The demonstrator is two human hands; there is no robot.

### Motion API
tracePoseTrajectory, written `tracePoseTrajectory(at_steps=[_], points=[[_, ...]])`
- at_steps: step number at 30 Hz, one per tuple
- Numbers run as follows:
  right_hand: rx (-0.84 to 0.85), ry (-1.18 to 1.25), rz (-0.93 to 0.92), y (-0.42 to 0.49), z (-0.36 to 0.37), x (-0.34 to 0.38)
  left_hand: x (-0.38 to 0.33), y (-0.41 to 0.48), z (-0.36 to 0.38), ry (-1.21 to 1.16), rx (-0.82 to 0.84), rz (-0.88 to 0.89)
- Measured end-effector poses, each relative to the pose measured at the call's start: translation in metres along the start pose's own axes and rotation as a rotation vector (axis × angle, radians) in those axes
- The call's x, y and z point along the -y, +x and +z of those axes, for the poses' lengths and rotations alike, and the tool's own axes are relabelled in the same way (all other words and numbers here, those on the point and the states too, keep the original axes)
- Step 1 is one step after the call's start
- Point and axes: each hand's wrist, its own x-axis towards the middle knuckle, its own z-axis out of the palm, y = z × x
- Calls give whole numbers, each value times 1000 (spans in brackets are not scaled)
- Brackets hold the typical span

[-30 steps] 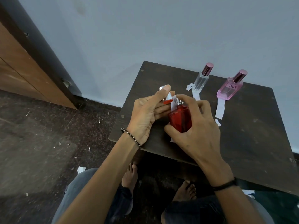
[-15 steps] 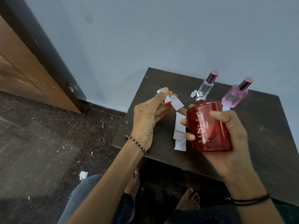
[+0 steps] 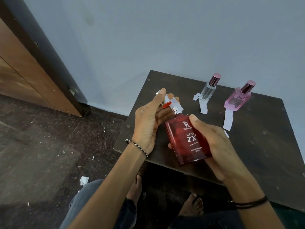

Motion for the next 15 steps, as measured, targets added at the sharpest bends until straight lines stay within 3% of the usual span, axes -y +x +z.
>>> tracePoseTrajectory(at_steps=[7, 15], points=[[-63, -129, -117, -1, 10, -2, 1, -3, -1, 61, 107, -67], [-236, -34, -196, 2, 12, -8, 4, -6, 2, 169, 171, -91]])
